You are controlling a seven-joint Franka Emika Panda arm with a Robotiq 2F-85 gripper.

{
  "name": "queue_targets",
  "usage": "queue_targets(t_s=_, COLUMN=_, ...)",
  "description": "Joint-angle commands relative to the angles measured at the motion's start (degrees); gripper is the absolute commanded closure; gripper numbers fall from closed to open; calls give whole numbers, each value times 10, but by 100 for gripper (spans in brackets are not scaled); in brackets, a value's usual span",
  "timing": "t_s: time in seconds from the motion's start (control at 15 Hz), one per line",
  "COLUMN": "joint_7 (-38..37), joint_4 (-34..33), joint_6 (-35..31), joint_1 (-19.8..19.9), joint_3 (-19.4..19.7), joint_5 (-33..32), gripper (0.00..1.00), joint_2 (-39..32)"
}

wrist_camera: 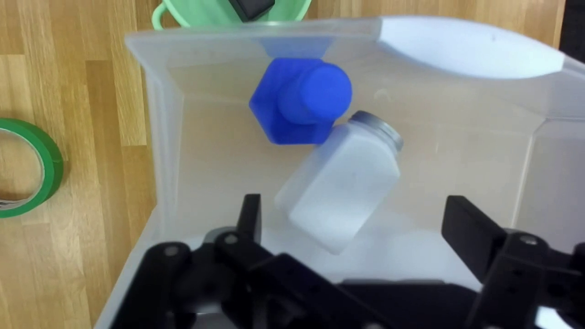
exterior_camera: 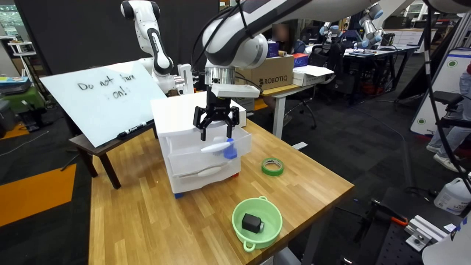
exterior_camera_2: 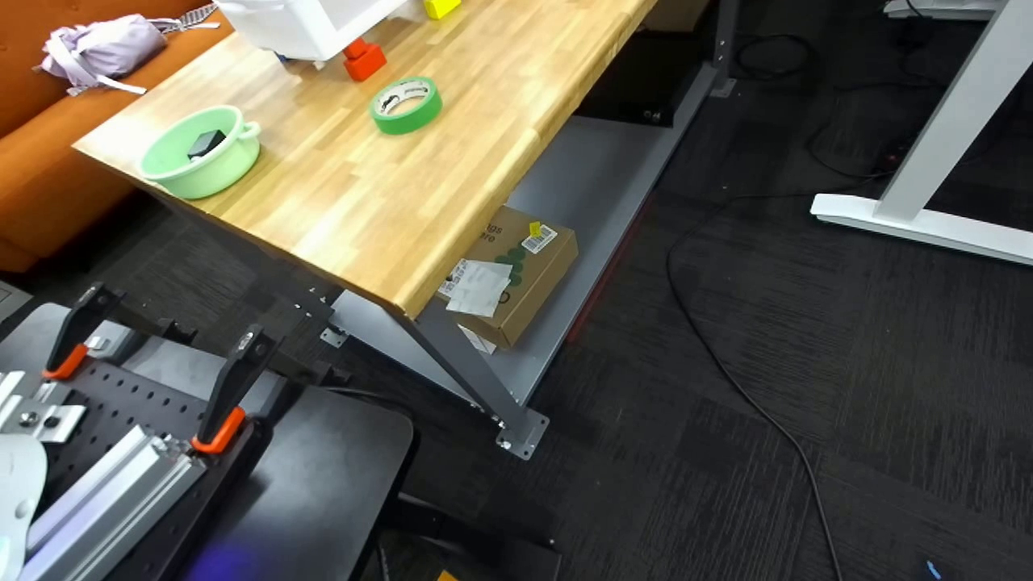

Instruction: Take the seasoning bottle out of the open drawer, close it then put the seasoning bottle in the bowl

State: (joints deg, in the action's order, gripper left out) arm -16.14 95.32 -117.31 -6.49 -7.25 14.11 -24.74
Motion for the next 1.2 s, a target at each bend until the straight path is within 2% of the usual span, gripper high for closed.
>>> queue_targets(t_s=0.0, joint_7=0, joint_4=-10, joint_6=16, joint_1=-1, joint_3=7, joint_5=13, gripper=0, joint_2=-8)
queue_targets(t_s=0.2, joint_7=1, joint_4=-6, joint_6=13, joint_1=-1, joint_3=7, joint_5=16, gripper=2, joint_2=-5)
queue_targets(t_s=0.33, joint_7=3, joint_4=-5, joint_6=14, joint_1=0, joint_3=7, joint_5=17, gripper=10, joint_2=-3)
queue_targets(t_s=0.47, joint_7=3, joint_4=-3, joint_6=15, joint_1=0, joint_3=7, joint_5=17, gripper=32, joint_2=-1)
queue_targets(t_s=0.53, joint_7=3, joint_4=-1, joint_6=14, joint_1=0, joint_3=7, joint_5=17, gripper=36, joint_2=-1)
queue_targets(t_s=0.73, joint_7=2, joint_4=4, joint_6=16, joint_1=-1, joint_3=8, joint_5=16, gripper=56, joint_2=3)
queue_targets(t_s=1.0, joint_7=0, joint_4=12, joint_6=12, joint_1=-2, joint_3=10, joint_5=15, gripper=61, joint_2=6)
queue_targets(t_s=1.13, joint_7=1, joint_4=14, joint_6=9, joint_1=-2, joint_3=9, joint_5=16, gripper=59, joint_2=6)
